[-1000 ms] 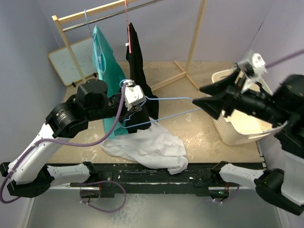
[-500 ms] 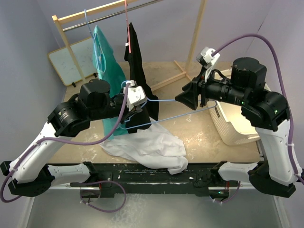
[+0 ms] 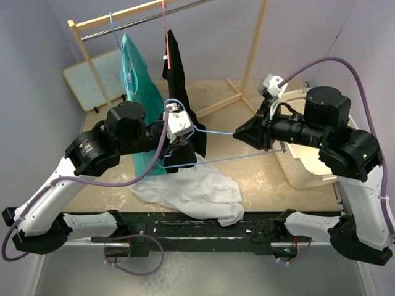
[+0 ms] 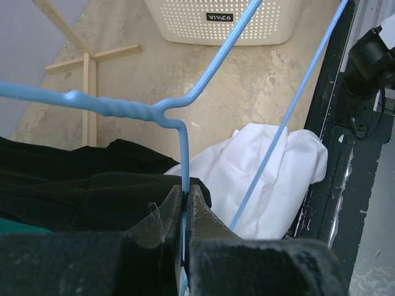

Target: Remove the t-shirt from the hanger

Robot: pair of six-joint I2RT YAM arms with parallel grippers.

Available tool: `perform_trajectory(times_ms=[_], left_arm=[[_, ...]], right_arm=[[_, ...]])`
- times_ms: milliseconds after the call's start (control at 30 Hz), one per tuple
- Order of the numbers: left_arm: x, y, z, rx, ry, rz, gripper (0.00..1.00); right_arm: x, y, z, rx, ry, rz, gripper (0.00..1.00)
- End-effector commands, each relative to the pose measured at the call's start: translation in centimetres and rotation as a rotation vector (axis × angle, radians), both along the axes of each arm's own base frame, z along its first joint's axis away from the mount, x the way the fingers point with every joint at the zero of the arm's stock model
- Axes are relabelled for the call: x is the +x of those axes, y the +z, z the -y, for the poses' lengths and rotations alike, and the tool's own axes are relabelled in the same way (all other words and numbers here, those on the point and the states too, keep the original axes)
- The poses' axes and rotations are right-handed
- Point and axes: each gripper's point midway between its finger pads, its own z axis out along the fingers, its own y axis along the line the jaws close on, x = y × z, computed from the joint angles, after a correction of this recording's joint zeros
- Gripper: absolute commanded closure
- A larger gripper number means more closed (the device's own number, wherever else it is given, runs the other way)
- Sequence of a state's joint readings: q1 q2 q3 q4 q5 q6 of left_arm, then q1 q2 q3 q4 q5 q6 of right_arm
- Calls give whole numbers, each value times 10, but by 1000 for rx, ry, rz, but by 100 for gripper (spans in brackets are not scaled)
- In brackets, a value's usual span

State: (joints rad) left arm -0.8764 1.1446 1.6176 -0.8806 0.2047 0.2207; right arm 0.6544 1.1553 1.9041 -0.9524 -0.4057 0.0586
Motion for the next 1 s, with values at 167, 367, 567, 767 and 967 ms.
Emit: perform_trajectory(times_ms=[167, 367, 567, 767, 967], left_arm=[[2, 47, 3, -130, 4, 90, 100], [2, 52, 2, -146, 9, 102, 100], [2, 57, 2, -166, 12, 113, 100], [1, 67, 0, -200, 19, 136, 100], [2, 73, -2, -228, 35, 148, 100]], right_arm=[[-6, -12, -2, -10, 23, -36, 100], [-12, -17, -4, -5, 50, -63, 100], [-18, -24, -10, 0, 92, -100, 98], [-18, -31, -12, -4, 100, -125, 92], [-21, -31, -14, 5, 116, -130, 99]])
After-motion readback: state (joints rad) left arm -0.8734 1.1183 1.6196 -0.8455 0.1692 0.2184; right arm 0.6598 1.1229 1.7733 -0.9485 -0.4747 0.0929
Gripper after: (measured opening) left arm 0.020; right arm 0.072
